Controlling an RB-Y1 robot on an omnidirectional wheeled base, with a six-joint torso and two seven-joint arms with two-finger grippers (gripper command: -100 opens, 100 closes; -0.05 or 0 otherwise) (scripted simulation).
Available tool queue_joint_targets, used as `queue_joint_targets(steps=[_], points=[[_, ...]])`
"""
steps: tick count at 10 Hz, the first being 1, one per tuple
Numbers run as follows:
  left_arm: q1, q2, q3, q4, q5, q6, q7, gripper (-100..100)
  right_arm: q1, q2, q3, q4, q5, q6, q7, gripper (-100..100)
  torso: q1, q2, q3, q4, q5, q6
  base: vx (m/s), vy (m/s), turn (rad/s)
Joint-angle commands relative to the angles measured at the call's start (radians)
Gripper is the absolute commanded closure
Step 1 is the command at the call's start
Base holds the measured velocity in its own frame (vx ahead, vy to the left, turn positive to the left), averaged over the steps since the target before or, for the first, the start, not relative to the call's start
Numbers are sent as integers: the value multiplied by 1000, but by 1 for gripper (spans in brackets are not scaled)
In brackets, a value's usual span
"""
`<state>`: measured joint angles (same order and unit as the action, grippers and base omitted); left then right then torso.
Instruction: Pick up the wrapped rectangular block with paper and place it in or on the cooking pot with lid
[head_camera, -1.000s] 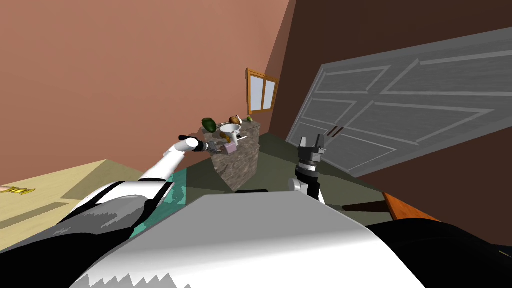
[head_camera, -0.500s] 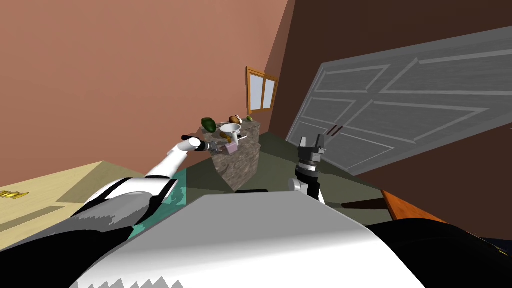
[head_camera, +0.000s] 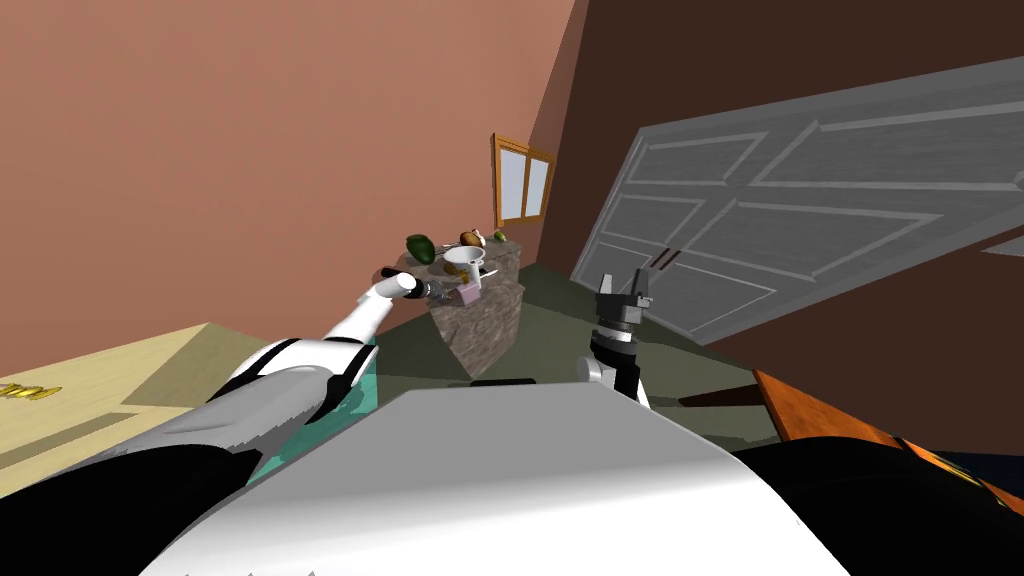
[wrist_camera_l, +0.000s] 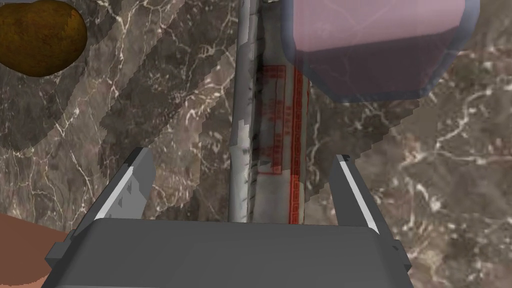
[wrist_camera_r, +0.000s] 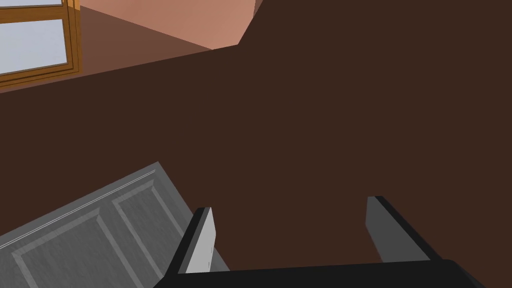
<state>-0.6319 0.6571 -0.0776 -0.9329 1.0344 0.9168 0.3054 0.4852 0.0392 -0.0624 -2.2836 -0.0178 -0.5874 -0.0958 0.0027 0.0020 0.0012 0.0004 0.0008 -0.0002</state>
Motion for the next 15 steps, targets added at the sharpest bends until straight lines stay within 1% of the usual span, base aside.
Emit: queue_joint_targets(steps=[1,2,3,4,5,6,7,8,9,10,11,12,14,15], points=[[-22,-14,-4,39,-14,-11,5,-100,0,0,0,0,0,0,0,0,0,0,0,0,0,0,-38,69,-30],[-65,-47,-12,74,-45,-32,17,-100,0,0,0,0,0,0,0,0,0,-1,0,0,0,-1,-51,95,-26],[-65,-47,-12,92,-45,-32,17,-100,0,0,0,0,0,0,0,0,1,0,0,0,0,0,-48,91,-40],[-108,-80,-21,127,-75,-53,30,-100,0,0,0,0,0,0,0,0,2,0,0,0,0,-1,-72,106,-35],[-108,-80,-21,144,-75,-53,30,-100,0,0,0,0,0,0,0,0,2,1,1,0,1,0,-55,87,-33],[-149,-113,-30,172,-106,-75,42,-100,0,0,0,0,0,0,0,0,2,0,0,0,1,-1,-50,87,-53],[-151,-113,-30,193,-106,-75,42,-100,0,0,0,0,0,0,0,0,1,0,0,0,0,0,-42,66,-33],[-194,-146,-39,224,-136,-96,54,-100,0,0,0,0,0,0,0,0,0,0,0,0,0,-1,-49,72,-32],[-195,-146,-39,249,-136,-96,54,-100,0,0,0,0,0,0,0,0,0,0,0,0,0,0,-42,73,-30],[-233,-179,-48,274,-167,-117,66,-100,0,0,0,0,0,0,0,0,0,-1,0,0,0,-1,-63,72,-48],[-238,-179,-48,302,-167,-117,66,-100,0,0,0,0,0,0,0,0,0,0,0,0,0,0,-55,71,-30],[-280,-212,-57,331,-198,-138,79,-100,0,0,0,0,0,0,0,0,0,0,0,0,0,-1,-48,98,-28],[-281,-212,-57,355,-198,-138,79,-100,0,0,0,0,0,0,0,0,1,0,0,0,0,-1,-36,60,-22],[-277,-210,-57,342,-197,-134,82,-100,0,0,0,0,0,0,0,0,-1,-1,-1,0,0,-1,-7,8,1]])
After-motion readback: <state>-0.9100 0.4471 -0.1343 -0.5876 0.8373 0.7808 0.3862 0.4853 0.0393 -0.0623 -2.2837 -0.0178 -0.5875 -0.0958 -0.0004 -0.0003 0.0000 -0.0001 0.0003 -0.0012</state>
